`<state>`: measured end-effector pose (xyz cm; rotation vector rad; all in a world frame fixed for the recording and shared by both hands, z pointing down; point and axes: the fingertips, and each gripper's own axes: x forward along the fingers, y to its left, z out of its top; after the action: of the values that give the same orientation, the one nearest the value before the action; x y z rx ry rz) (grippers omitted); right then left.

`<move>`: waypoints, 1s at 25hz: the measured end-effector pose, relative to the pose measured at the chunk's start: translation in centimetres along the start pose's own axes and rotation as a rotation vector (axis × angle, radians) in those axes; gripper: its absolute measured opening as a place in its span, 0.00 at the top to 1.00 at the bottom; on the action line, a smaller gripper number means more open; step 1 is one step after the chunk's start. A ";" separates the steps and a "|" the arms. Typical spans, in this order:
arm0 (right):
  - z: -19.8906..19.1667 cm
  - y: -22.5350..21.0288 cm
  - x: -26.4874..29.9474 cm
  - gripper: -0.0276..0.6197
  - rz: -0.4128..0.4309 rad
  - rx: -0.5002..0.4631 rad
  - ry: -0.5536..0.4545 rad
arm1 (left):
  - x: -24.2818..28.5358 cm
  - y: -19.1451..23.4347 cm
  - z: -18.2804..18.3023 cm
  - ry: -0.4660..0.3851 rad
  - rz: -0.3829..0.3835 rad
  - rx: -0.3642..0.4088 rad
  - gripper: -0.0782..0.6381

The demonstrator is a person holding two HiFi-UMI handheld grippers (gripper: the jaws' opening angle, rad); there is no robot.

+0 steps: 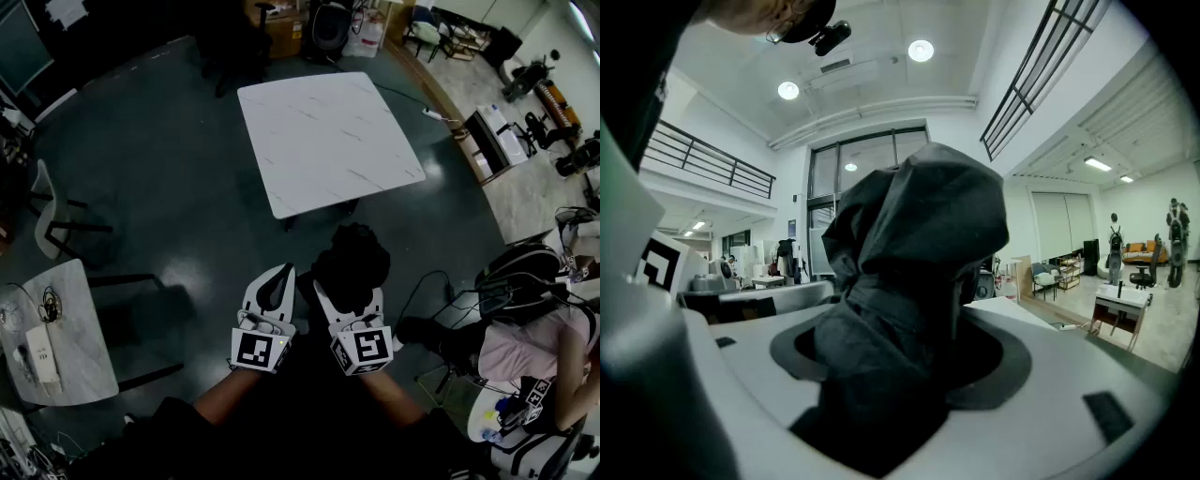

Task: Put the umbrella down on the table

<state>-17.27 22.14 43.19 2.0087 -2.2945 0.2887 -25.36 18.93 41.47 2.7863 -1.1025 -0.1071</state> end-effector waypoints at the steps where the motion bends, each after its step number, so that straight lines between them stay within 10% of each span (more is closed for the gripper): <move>1: 0.1 -0.2 0.0 0.43 -0.002 -0.003 -0.005 | 0.2 -0.2 0.1 -0.007 -0.007 -0.003 0.88; 25: 1.5 -16.5 4.5 0.42 -0.019 0.108 -0.016 | 15.3 -5.7 -1.0 0.028 -0.021 0.036 0.88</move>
<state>-1.50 15.43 44.02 2.0888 -2.3154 0.4049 -10.27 12.64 41.31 2.8221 -1.0796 -0.0503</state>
